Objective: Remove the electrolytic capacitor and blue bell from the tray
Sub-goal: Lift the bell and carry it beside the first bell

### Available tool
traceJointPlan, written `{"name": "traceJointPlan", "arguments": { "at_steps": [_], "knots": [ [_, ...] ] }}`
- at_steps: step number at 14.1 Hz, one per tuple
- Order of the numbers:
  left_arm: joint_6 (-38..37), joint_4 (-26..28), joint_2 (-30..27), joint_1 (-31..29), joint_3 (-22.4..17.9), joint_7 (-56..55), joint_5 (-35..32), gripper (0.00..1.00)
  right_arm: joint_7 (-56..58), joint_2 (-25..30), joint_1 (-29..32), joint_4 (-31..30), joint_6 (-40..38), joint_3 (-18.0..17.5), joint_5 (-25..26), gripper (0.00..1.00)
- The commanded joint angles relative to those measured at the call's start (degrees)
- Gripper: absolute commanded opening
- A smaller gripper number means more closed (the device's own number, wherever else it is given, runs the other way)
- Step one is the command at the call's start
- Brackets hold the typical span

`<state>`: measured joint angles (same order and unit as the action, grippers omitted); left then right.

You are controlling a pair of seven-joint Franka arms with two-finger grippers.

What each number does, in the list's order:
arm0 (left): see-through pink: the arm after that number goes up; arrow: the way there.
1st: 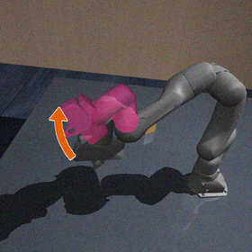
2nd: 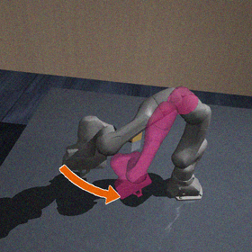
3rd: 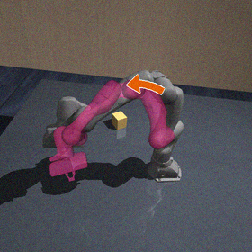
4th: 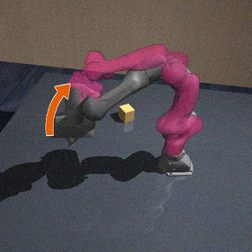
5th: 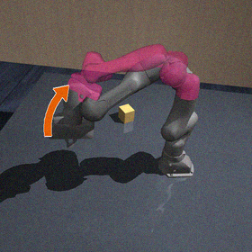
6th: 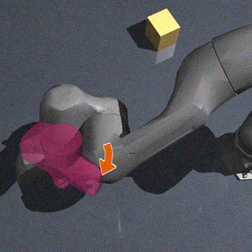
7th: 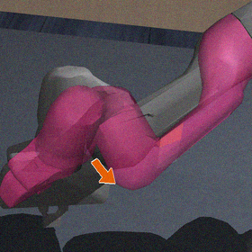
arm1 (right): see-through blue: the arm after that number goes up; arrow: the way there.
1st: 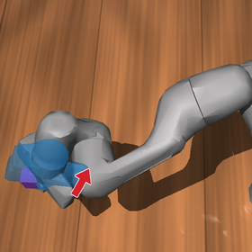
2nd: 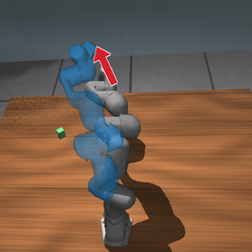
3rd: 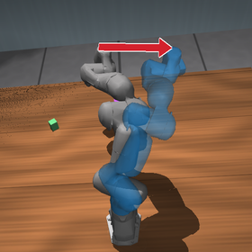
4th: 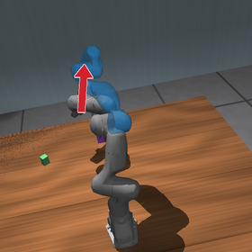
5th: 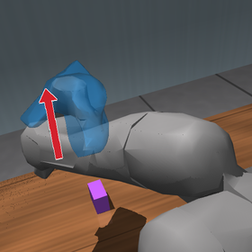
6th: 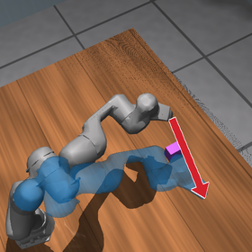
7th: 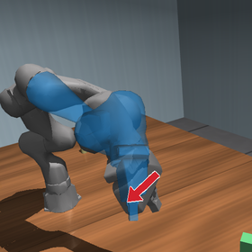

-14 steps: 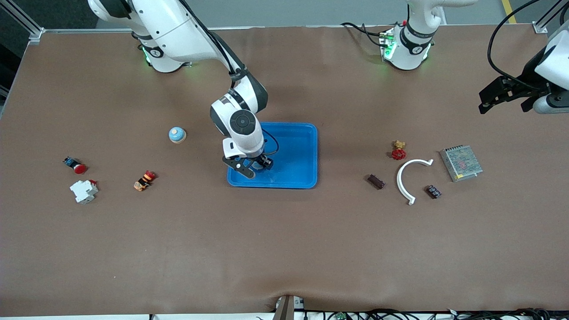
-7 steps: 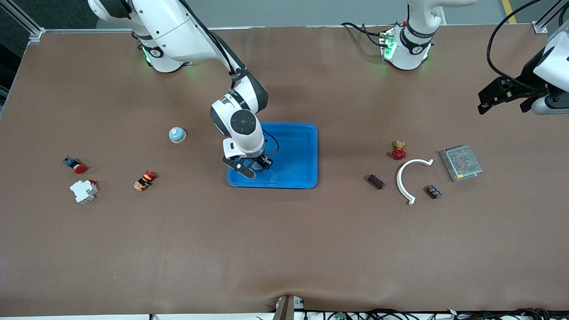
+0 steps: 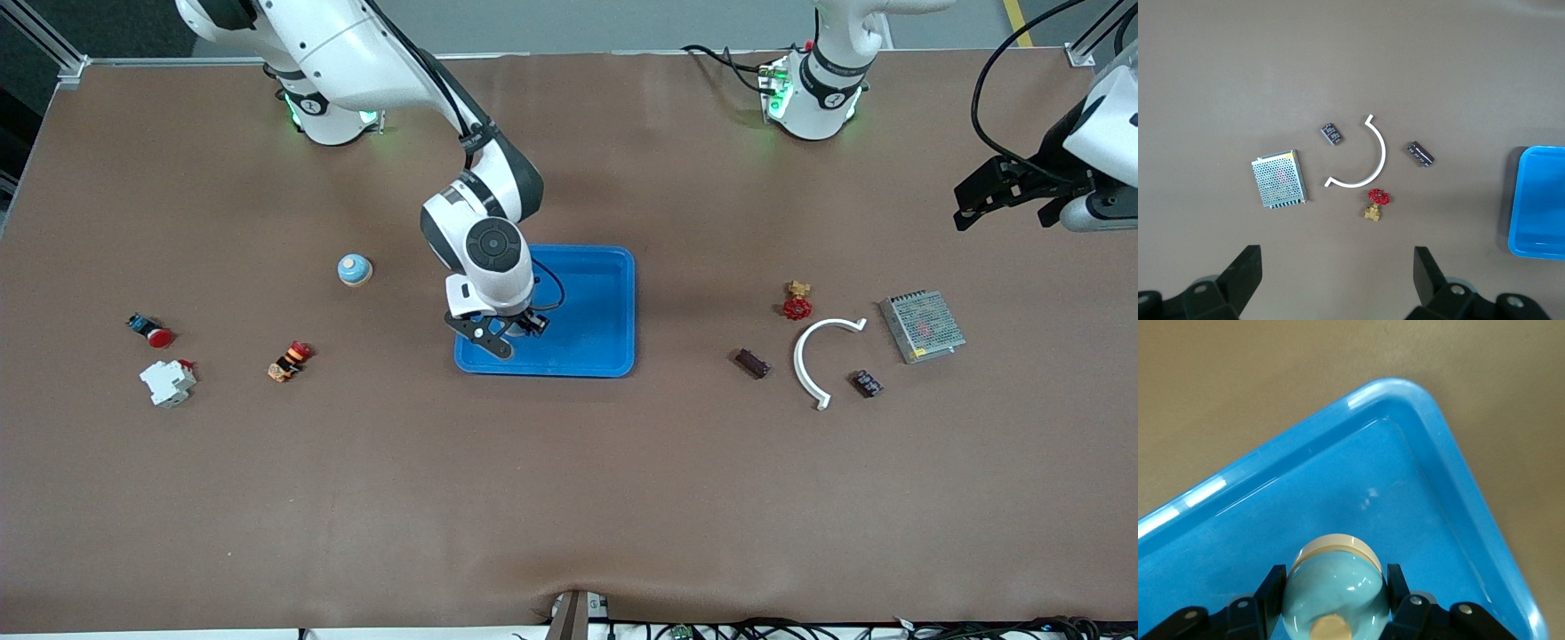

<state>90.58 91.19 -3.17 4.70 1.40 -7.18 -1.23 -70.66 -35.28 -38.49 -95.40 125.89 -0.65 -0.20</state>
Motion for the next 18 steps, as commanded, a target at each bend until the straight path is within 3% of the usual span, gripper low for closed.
{"name": "traceJointPlan", "arguments": {
  "at_steps": [1,8,13,18],
  "knots": [
    [0.7,0.1,-0.1,0.1,0.3,-0.8,0.4,1.00,3.4,1.9,1.9,-0.4,-2.7,-0.7,-0.1,0.00],
    [1.3,0.0,0.7,0.1,0.8,-0.7,0.3,1.00,14.9,5.1,7.7,-4.0,-1.4,-0.7,-0.1,0.00],
    [1.3,0.2,0.8,0.1,0.9,-0.8,0.2,1.00,20.3,7.2,11.1,-14.7,10.9,-0.7,-0.1,0.00],
    [1.3,0.2,0.9,0.2,0.9,-0.8,0.2,1.00,23.2,7.2,13.3,-17.1,13.2,-0.6,-0.1,0.00]
  ]
}}
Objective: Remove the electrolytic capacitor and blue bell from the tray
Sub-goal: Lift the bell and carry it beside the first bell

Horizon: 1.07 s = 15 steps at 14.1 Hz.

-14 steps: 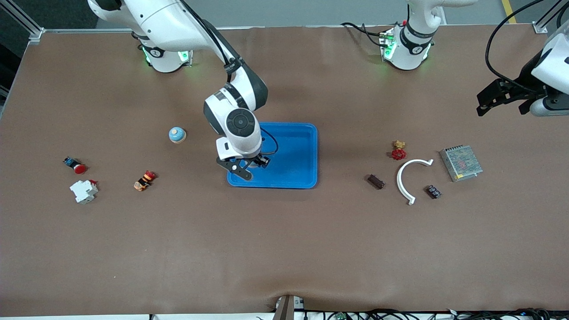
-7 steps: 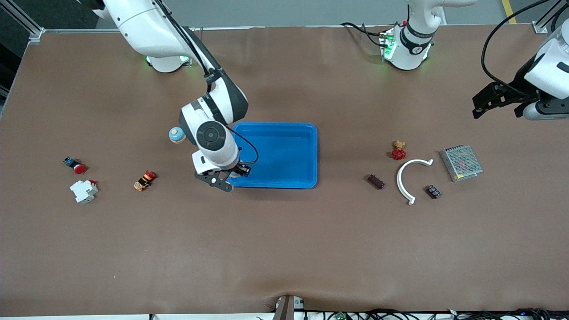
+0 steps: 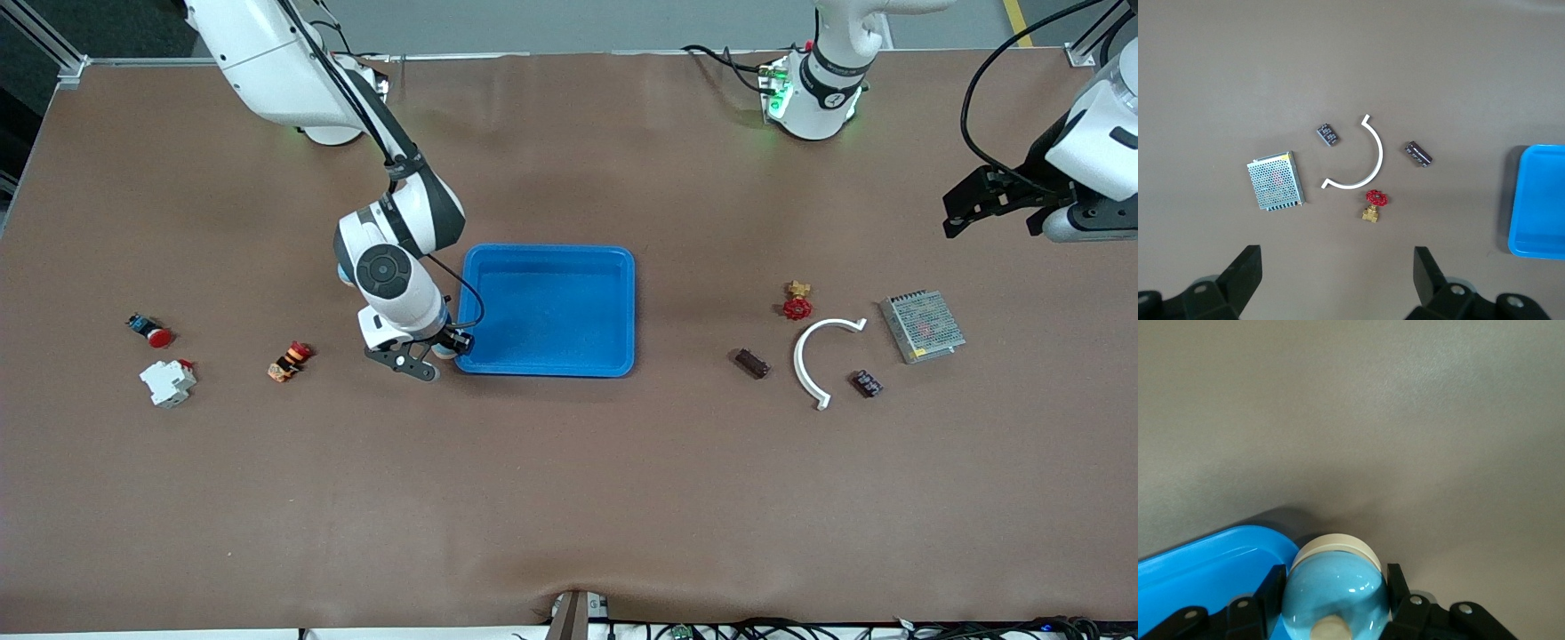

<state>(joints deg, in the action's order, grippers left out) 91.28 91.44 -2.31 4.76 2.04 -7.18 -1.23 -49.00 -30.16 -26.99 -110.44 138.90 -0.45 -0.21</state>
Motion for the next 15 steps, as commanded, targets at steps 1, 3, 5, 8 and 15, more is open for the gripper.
{"name": "traceJointPlan", "arguments": {
  "at_steps": [1,3,5,8,15],
  "knots": [
    [0.7,0.0,0.1,0.3,0.2,-0.8,0.2,1.00,2.2,1.9,1.9,-2.2,0.4,-0.8,0.0,0.00],
    [0.8,-0.1,0.4,0.3,0.2,-0.8,0.2,1.00,3.6,1.9,2.6,-3.3,2.1,-0.8,0.0,0.00],
    [1.0,-0.1,0.6,0.3,0.3,-0.8,0.2,1.00,6.4,2.0,4.3,-4.3,2.4,-0.8,0.0,0.00],
    [1.7,-0.1,0.8,0.3,0.3,-0.8,0.2,1.00,6.6,1.9,4.3,-5.2,4.1,-0.8,0.0,0.00],
    [1.7,-0.1,1.1,0.3,0.3,-0.8,0.2,1.00,8.6,1.6,5.4,-5.2,5.7,-0.7,0.8,0.00]
  ]
}}
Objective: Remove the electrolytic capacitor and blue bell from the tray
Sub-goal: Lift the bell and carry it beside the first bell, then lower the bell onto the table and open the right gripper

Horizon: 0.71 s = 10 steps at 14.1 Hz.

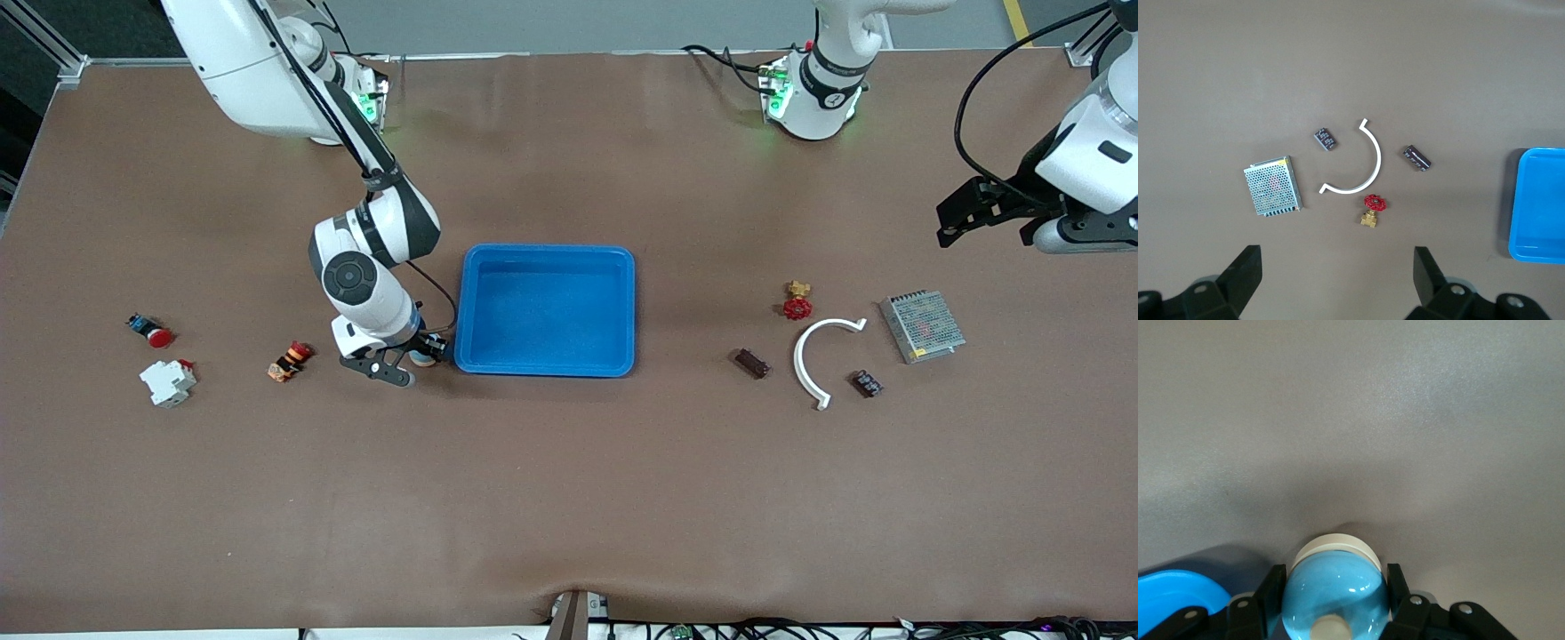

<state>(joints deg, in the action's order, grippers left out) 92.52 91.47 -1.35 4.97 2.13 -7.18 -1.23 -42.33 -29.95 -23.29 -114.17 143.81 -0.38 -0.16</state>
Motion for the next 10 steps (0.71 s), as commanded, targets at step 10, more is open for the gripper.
{"name": "traceJointPlan", "arguments": {
  "at_steps": [10],
  "knots": [
    [0.6,-0.2,0.1,-0.1,0.2,-0.8,0.2,1.00,4.7,-0.7,3.9,-1.2,1.4,-0.7,0.9,0.00]
  ]
}}
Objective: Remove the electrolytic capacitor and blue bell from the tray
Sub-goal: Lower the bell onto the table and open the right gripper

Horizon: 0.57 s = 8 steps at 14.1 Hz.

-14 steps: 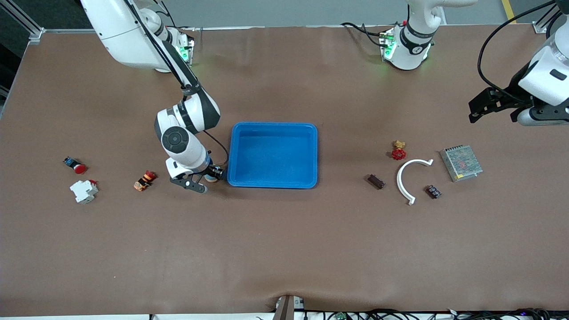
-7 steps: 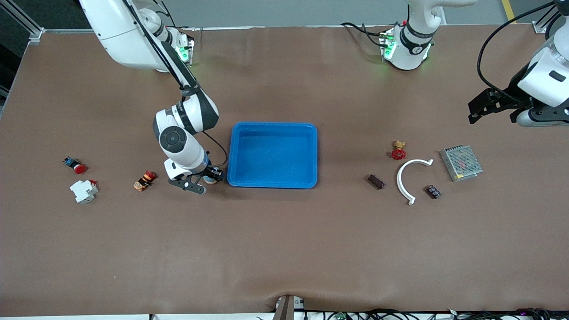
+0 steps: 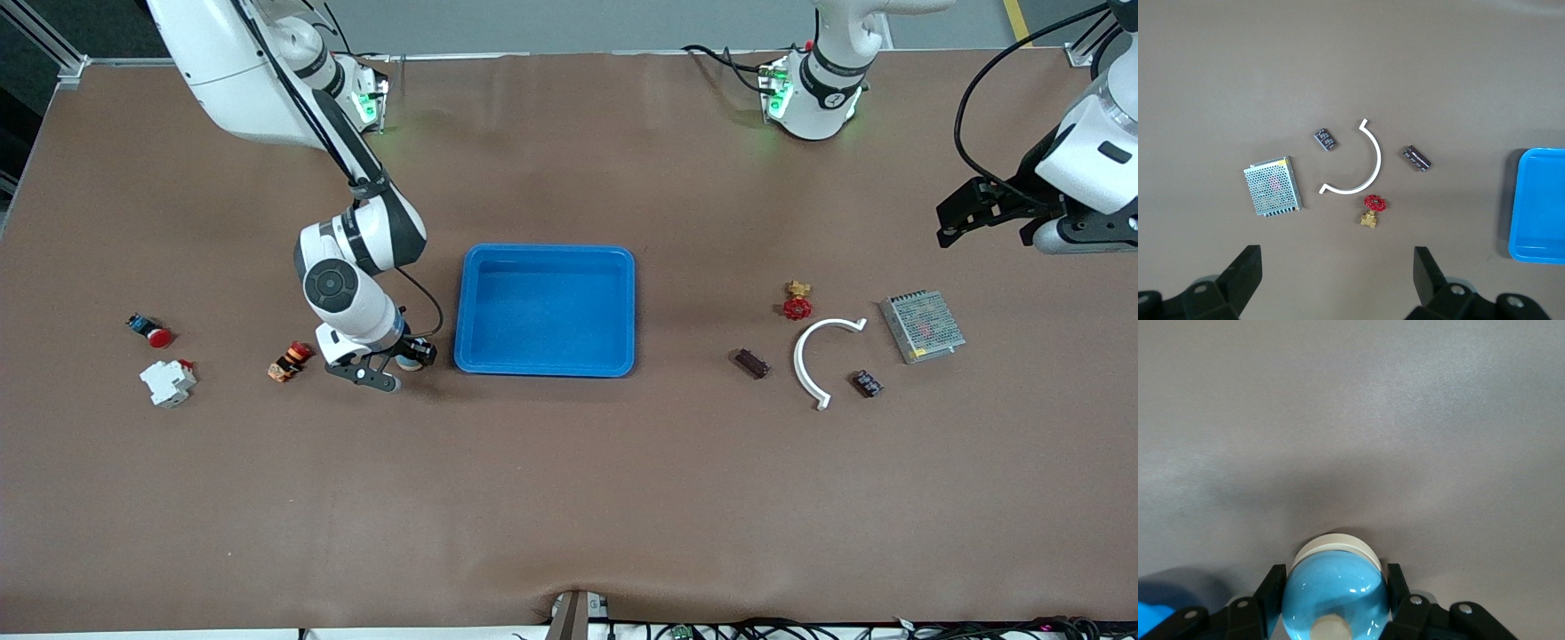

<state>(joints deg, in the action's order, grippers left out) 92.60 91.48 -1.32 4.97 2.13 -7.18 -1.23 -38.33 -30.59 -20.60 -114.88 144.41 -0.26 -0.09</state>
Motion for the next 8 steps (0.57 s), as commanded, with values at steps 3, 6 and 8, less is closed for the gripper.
{"name": "traceJointPlan", "arguments": {
  "at_steps": [3,6,8],
  "knots": [
    [0.6,-0.2,-0.1,-0.1,0.2,-0.8,0.2,1.00,0.7,-0.2,1.7,-0.3,0.4,-0.8,0.8,0.42],
    [0.6,-0.3,-0.4,-0.1,0.2,-0.8,0.2,1.00,2.4,1.1,3.2,-0.3,-2.5,-1.0,0.6,1.00],
    [0.6,-0.3,-0.4,-0.1,0.2,-0.8,0.2,1.00,3.5,4.2,3.2,-0.3,-8.8,-1.1,0.3,1.00]
  ]
}}
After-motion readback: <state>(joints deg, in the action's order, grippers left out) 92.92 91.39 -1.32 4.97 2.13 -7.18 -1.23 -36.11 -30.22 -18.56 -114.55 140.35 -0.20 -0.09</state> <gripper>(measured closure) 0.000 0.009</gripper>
